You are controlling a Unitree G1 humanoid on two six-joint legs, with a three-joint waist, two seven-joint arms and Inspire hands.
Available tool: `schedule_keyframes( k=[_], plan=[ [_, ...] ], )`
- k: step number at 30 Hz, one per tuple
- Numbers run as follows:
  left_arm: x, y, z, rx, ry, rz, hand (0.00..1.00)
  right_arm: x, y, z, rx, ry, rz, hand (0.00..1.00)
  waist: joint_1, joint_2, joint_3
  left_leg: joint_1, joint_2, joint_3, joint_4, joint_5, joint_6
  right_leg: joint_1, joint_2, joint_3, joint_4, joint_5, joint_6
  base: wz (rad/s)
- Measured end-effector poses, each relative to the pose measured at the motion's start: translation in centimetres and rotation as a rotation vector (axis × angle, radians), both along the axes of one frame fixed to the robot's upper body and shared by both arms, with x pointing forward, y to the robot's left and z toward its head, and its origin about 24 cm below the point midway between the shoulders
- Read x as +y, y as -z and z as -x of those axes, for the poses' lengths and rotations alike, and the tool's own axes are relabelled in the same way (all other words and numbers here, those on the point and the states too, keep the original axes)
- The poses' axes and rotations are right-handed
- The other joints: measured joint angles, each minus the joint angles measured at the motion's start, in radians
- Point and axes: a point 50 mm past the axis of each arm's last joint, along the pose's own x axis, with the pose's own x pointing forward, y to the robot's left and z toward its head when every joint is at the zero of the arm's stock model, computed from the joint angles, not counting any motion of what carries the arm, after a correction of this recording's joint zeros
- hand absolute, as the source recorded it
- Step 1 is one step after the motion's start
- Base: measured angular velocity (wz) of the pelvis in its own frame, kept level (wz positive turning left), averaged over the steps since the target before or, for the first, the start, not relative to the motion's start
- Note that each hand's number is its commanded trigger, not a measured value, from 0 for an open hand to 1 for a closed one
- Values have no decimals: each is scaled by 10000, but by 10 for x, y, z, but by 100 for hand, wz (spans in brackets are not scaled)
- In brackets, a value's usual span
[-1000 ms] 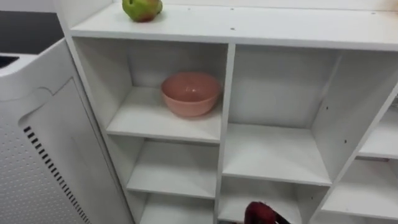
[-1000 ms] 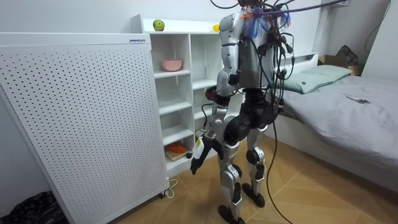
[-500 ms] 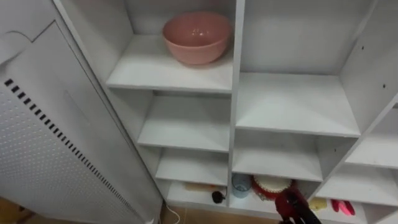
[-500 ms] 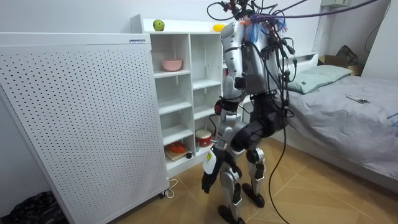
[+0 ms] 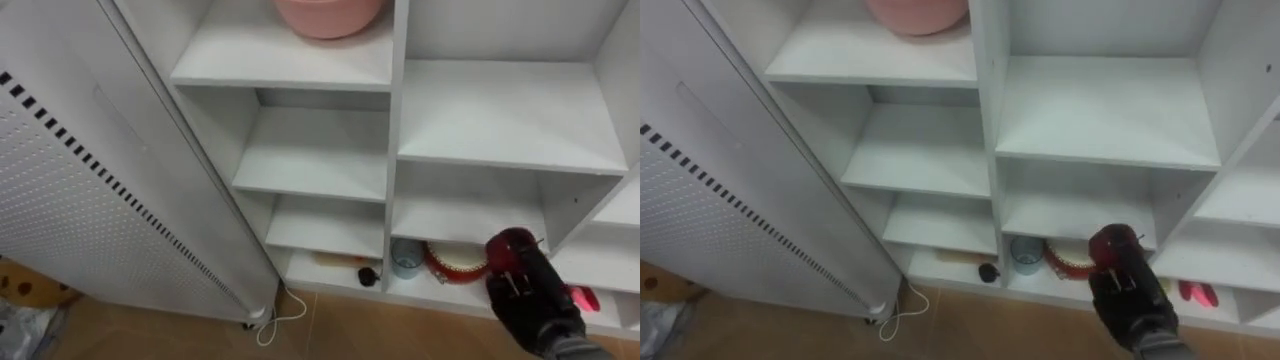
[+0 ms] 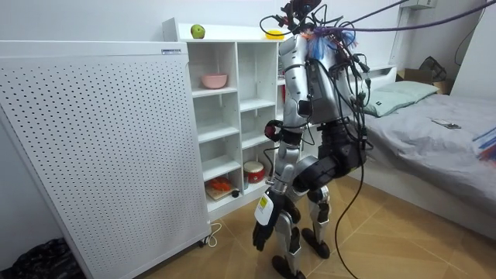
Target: Arrange fruit in the closet
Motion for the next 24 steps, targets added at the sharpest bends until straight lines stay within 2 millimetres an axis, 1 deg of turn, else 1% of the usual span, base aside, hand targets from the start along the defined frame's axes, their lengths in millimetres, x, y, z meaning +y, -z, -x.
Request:
schedule_keyframes(
  k=[3,5,6,7,8,11,14,18,20,24],
  plan=[
    [0,0,0,-22,-298,203,0,-3,-6,-2,-192,92,-90,100,1,15,-10,-22,5,3,29,-14,22,-8,-4,-5,1,0,5,0],
    [0,0,0,-55,-362,222,0,-9,-13,-4,-428,333,-208,100,2,33,-21,-115,12,8,112,-31,43,-87,-16,-13,39,0,8,0],
    [0,0,0,-58,-358,224,0,-10,-15,-5,-478,353,-158,91,1,41,-27,-156,12,15,144,-47,51,-129,-27,-13,70,-2,11,0],
    [-1,-1,-2,-117,-341,240,0,-14,-22,-7,-614,408,-62,0,-7,47,-29,-256,2,57,223,-69,75,-245,-82,-10,180,-21,7,-3],
    [-1,-1,-4,-214,-317,268,0,-17,-30,-10,-772,493,46,0,1,68,-39,-344,5,77,302,-78,90,-333,-89,-1,226,-20,8,0],
    [-1,-2,-5,-268,-304,258,0,-21,-41,-14,-1072,666,198,0,21,108,-59,-376,7,92,381,-98,112,-355,-98,3,274,-16,11,0],
    [-1,-3,-6,-305,-268,274,0,-25,-47,-15,-1244,704,319,0,120,169,-64,-386,16,96,486,-143,120,-356,-100,11,354,-24,15,0],
    [-2,-3,-6,-260,-190,391,0,-29,-52,-15,-1407,775,450,0,270,297,-97,-392,-4,106,535,-156,130,-373,-128,41,425,-41,33,0],
    [0,-2,-4,-213,-186,358,0,-28,-55,-16,-1529,765,471,0,295,296,-98,-409,-40,166,563,-163,140,-483,-152,162,583,-105,52,0],
    [0,-2,-3,-167,-143,373,0,-28,-55,-16,-1558,784,424,0,274,298,-99,-407,-74,225,605,-169,130,-549,-252,161,750,-194,-2,1]
  ],
)
